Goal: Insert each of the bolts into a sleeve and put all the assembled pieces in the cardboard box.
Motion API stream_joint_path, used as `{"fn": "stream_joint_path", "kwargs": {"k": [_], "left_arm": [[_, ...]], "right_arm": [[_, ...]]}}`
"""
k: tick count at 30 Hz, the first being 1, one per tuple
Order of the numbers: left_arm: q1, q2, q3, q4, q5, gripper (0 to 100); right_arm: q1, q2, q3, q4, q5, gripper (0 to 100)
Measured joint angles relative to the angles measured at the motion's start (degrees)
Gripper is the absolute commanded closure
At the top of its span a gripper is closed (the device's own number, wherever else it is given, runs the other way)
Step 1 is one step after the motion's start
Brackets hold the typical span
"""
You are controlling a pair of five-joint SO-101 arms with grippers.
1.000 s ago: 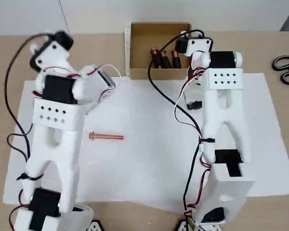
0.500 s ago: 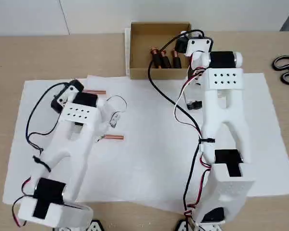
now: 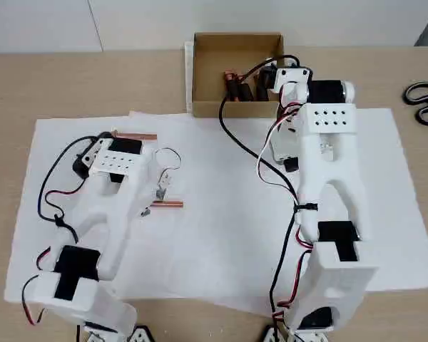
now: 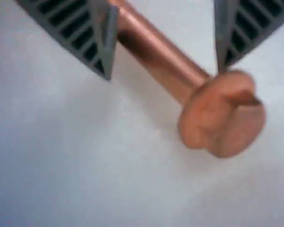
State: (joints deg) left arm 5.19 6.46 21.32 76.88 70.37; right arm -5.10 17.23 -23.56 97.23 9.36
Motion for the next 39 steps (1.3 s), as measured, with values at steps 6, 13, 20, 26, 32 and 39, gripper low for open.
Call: {"fn": "stream_joint_path", "kwargs": {"k": [6, 13, 20, 26, 32, 39], "left_arm": [[-0.1, 3.2, -0.3, -0.4, 0.0, 87], [0.1, 4.7, -0.9, -2.5, 1.6, 97], [0.3, 5.1, -1.9, -2.7, 4.4, 99], [0.9, 6.6, -8.4, 6.9, 4.3, 99], [4.6, 7.3, -17.3, 15.7, -7.8, 99], [1.7, 7.4, -20.6, 12.3, -38.4, 99]], "right_arm": [[0.0, 0.0, 0.0, 0.0, 0.0, 99.5], [0.0, 0.0, 0.2, 0.0, 0.0, 99.5], [0.0, 0.0, 0.2, 0.0, 0.0, 99.5], [0.0, 0.0, 0.2, 0.0, 0.0, 99.5], [0.0, 0.0, 0.2, 0.0, 0.0, 99.5], [0.0, 0.0, 0.2, 0.0, 0.0, 99.5]]}}
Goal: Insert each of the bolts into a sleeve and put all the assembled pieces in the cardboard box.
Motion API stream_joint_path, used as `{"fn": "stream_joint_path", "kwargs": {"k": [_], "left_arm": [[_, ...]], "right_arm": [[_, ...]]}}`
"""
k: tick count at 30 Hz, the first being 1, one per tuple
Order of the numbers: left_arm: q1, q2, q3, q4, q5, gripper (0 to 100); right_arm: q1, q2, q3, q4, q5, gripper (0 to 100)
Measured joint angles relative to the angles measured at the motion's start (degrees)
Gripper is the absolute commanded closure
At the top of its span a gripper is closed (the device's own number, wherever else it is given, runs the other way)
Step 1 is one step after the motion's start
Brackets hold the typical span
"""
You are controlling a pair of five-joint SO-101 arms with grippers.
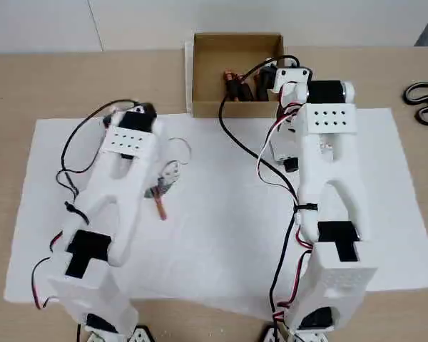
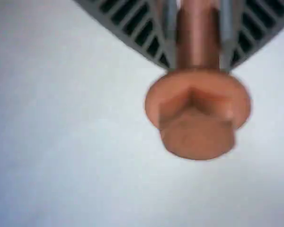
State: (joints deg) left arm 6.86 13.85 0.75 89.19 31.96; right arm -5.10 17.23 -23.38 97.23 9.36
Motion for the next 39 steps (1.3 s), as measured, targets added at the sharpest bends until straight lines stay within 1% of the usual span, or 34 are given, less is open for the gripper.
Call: {"fn": "stream_joint_path", "kwargs": {"k": [2, 4, 7, 8, 11, 14, 16, 28, 39], "left_arm": [[-1.3, 1.2, 0.0, -2.2, -9.2, 99], [-2.0, 3.6, -0.1, -2.1, -16.6, 99], [-2.5, 8.0, -0.1, -2.2, -25.8, 99], [-2.5, 9.5, -0.1, -2.5, -27.3, 99], [-2.6, 11.6, -1.6, -2.5, -29.1, 99], [-2.9, 12.0, -2.3, -2.5, -29.5, 95], [-3.0, 12.0, -2.8, -2.4, -29.5, 93], [-3.2, 9.1, -2.9, -3.1, -29.6, 93], [-3.2, 9.3, -2.9, -7.1, -29.6, 93]], "right_arm": [[0.0, 0.0, 0.0, 0.0, 0.0, 99.5], [0.0, 0.0, 0.0, 0.0, 0.0, 99.5], [0.0, 0.0, 0.0, 0.0, 0.0, 99.5], [0.0, 0.0, 0.0, 0.0, 0.0, 99.5], [0.0, 0.0, 0.0, 0.0, 0.0, 99.5], [0.0, 0.0, 0.0, 0.0, 0.0, 99.5], [0.0, 0.0, 0.0, 0.0, 0.0, 99.5], [0.0, 0.0, 0.0, 0.0, 0.0, 99.5], [0.0, 0.0, 0.0, 0.0, 0.0, 99.5]]}}
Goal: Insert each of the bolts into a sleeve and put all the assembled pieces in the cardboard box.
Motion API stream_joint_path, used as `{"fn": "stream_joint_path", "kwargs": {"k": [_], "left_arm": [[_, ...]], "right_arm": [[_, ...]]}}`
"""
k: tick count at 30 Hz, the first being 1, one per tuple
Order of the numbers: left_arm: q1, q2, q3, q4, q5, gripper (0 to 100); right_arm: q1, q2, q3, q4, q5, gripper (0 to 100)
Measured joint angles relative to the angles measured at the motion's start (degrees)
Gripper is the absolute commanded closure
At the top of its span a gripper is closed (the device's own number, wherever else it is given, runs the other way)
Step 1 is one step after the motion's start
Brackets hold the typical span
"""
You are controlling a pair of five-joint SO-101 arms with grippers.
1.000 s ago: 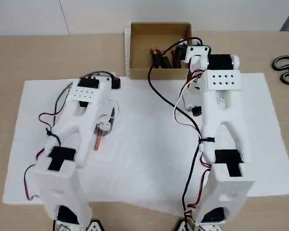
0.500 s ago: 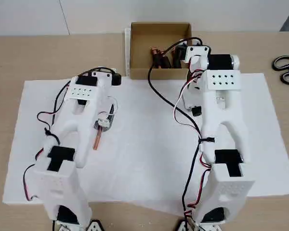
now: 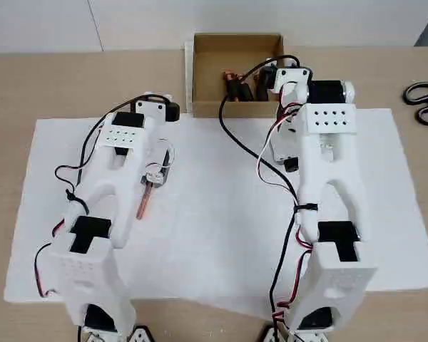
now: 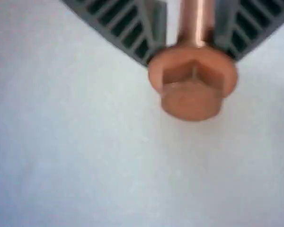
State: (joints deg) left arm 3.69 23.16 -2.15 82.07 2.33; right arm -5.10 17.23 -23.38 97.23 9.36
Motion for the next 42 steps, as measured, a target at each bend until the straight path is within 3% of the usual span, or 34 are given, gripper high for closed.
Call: {"fn": "stream_joint_path", "kwargs": {"k": [7, 17, 28, 36, 42], "left_arm": [[-0.2, 3.2, -0.2, -1.3, 0.1, 100], [0.0, 3.2, -0.7, -1.1, 0.0, 99], [-0.3, -11.3, -7.5, 9.6, 0.0, 99], [-0.3, -20.7, -7.5, 15.6, 0.3, 99], [-0.3, -24.0, -7.5, 16.8, 5.0, 99]], "right_arm": [[0.0, 0.0, 0.0, 0.0, 0.0, 99.5], [0.0, 0.0, 0.0, 0.0, 0.0, 99.5], [0.0, -1.1, -3.4, 0.0, 0.0, 99.5], [0.0, -15.4, -3.5, 0.0, -0.4, 99.5], [0.0, -26.7, -0.6, -0.1, -0.8, 99.0]]}}
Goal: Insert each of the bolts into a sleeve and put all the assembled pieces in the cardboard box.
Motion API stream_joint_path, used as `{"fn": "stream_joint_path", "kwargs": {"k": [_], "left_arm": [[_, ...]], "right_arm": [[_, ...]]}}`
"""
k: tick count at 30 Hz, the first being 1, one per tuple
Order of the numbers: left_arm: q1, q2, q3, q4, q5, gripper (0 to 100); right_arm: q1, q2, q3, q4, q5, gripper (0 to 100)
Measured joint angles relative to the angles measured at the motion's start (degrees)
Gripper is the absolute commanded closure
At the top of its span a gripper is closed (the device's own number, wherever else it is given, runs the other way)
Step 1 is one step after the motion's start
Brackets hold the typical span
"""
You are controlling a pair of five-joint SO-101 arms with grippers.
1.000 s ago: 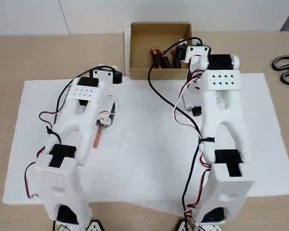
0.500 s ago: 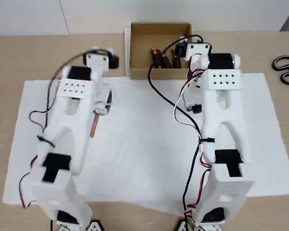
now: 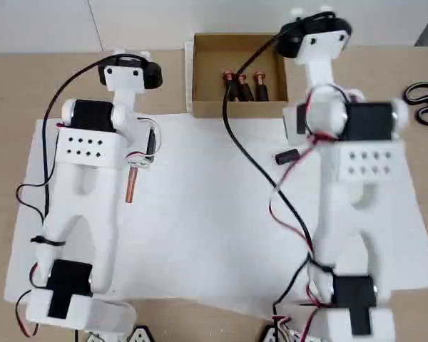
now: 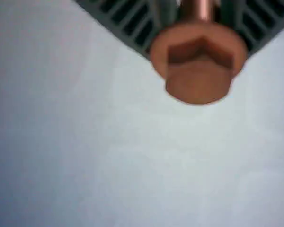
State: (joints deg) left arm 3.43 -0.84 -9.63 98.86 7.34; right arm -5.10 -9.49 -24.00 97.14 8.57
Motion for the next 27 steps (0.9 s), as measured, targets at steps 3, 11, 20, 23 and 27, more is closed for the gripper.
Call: {"fn": "stream_joint_path", "kwargs": {"k": [3, 11, 20, 23, 27], "left_arm": [[0.0, -0.7, 0.0, 0.4, 0.7, 99], [0.0, -0.8, 0.0, 0.4, 0.8, 99], [0.0, -0.8, 0.0, 0.5, 0.8, 99], [1.1, -0.8, 0.0, 0.5, 0.9, 99], [4.6, -0.8, 0.0, 0.5, 0.8, 99]], "right_arm": [[-0.1, -5.8, 7.2, -3.2, 0.0, 99.0], [-0.1, -32.0, 40.0, -24.7, 0.0, 99.2], [0.1, -47.4, 81.8, -56.4, 0.0, 99.2], [-1.1, -51.6, 87.3, -60.1, 0.0, 99.2], [-4.3, -57.3, 92.0, -62.9, 0.0, 99.2]]}}
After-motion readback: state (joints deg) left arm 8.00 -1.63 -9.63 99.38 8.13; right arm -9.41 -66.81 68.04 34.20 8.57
